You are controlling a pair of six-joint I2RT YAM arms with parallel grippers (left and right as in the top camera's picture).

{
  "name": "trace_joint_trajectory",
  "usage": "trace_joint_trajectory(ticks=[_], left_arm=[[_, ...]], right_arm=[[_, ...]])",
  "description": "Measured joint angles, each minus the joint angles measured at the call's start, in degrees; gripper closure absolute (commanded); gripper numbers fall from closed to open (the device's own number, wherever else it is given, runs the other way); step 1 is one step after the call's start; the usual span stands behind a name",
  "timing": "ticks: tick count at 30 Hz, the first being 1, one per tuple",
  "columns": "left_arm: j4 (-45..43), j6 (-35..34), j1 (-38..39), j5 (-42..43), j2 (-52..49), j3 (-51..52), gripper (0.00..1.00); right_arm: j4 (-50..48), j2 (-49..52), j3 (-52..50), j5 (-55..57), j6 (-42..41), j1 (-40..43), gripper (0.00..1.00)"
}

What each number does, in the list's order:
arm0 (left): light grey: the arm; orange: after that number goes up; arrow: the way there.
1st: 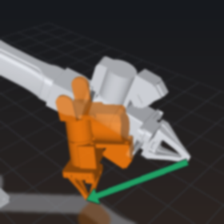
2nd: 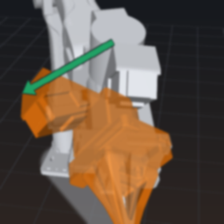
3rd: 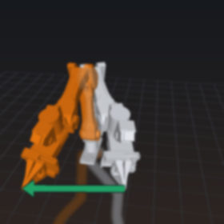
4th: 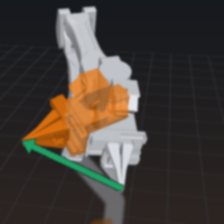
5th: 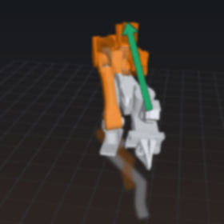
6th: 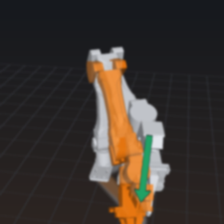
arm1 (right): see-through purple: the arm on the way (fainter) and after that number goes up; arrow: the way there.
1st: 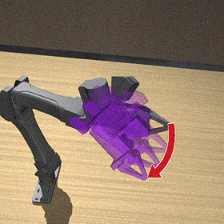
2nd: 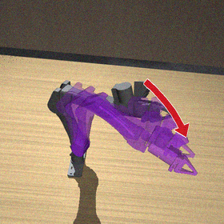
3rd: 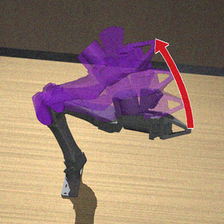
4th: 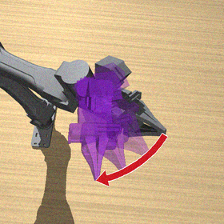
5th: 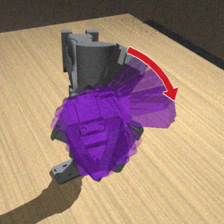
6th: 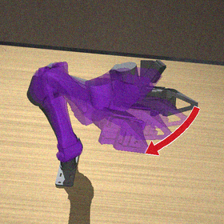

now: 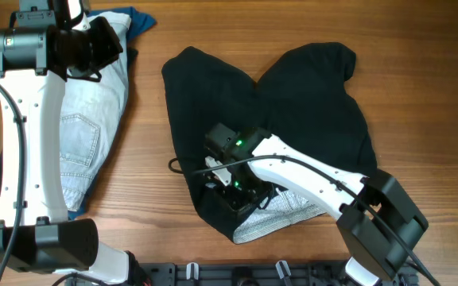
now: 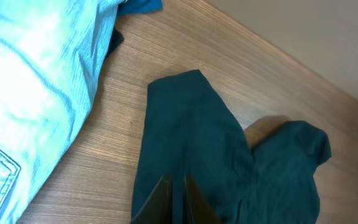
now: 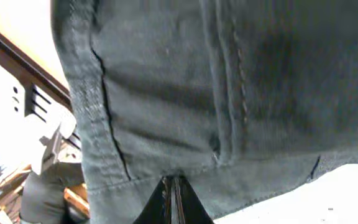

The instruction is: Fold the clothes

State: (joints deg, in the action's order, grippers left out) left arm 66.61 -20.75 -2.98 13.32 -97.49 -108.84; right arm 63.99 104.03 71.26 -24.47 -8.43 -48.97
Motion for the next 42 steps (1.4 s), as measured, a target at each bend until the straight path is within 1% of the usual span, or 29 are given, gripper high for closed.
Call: trace_joint_trajectory(ticks=[3,5,6,9,10,12,14,15,17,19,21,24,27,30,31,32,35,42], left_arm=[[0.0,0.0,0.0,0.0,0.0,0.0,0.92],[0.04,0.0,0.0,0.0,0.0,0.0,0.92],[0.2,0.0,0.0,0.0,0.0,0.0,0.92],[0.44,0.0,0.0,0.0,0.0,0.0,0.92],[0.44,0.0,0.0,0.0,0.0,0.0,0.92],[0.44,0.0,0.0,0.02,0.0,0.0,0.92],[0.61,0.0,0.02,0.0,0.0,0.0,0.9],[0.63,0.02,0.04,0.02,0.0,0.0,0.89],[0.66,0.07,0.48,0.0,0.0,0.0,0.78],[0.63,0.7,1.57,-0.02,0.0,0.0,0.7],[0.52,1.03,2.97,-0.04,0.0,0.0,0.67],[0.39,1.51,5.16,-0.02,0.0,0.02,0.66],[0.39,1.57,6.54,-0.2,0.0,0.02,0.64],[0.63,1.57,7.45,-0.22,0.0,0.07,0.63],[0.96,1.57,7.58,-0.26,0.0,0.11,0.62],[1.7,1.57,7.61,-0.42,0.0,0.13,0.62],[3.54,1.57,7.61,-1.4,0.0,0.13,0.62],[4.33,1.57,7.65,-2.16,0.0,0.13,0.61]], right_arm=[[-1.09,0.0,0.13,-0.39,-0.96,0.7,0.96],[-1.55,-0.46,1.6,-0.39,-1.46,2.62,0.95],[-2.14,-1.86,3.56,-0.22,-1.88,4.74,0.92],[-4.22,-6.71,7.19,0.81,-3.76,10.6,0.6],[-6.03,-8.59,7.89,1.2,-4.55,13.33,0.52],[-9.33,-11.13,8.68,1.66,-5.25,18.99,0.44],[-13.57,-12.04,9.16,2.67,-5.68,27.08,0.36],[-15.56,-11.89,9.14,2.97,-5.38,29.75,0.36],[-21.51,-10.75,9.14,3.8,-4.74,36.3,0.32],[-26.47,-9.07,9.16,4.7,-3.91,41.2,0.32],[-31.21,-6.58,9.16,6.27,-3.5,44.96,0.34],[-36.89,-2.38,9.16,9.35,-3.96,48.96,0.4],[-42.18,2.1,9.16,11.76,-5.9,51.1,0.4],[-46.58,7.74,9.16,14.62,-10.73,52.15,0.38],[-47.84,10.4,9.16,15.39,-13.49,52.54,0.36],[-48.43,12.41,9.16,15.89,-16.15,52.96,0.36],[-49.16,15.04,9.14,16.26,-20.83,54.42,0.35],[-49.88,15.13,9.14,16.65,-23.93,58.99,0.34]])
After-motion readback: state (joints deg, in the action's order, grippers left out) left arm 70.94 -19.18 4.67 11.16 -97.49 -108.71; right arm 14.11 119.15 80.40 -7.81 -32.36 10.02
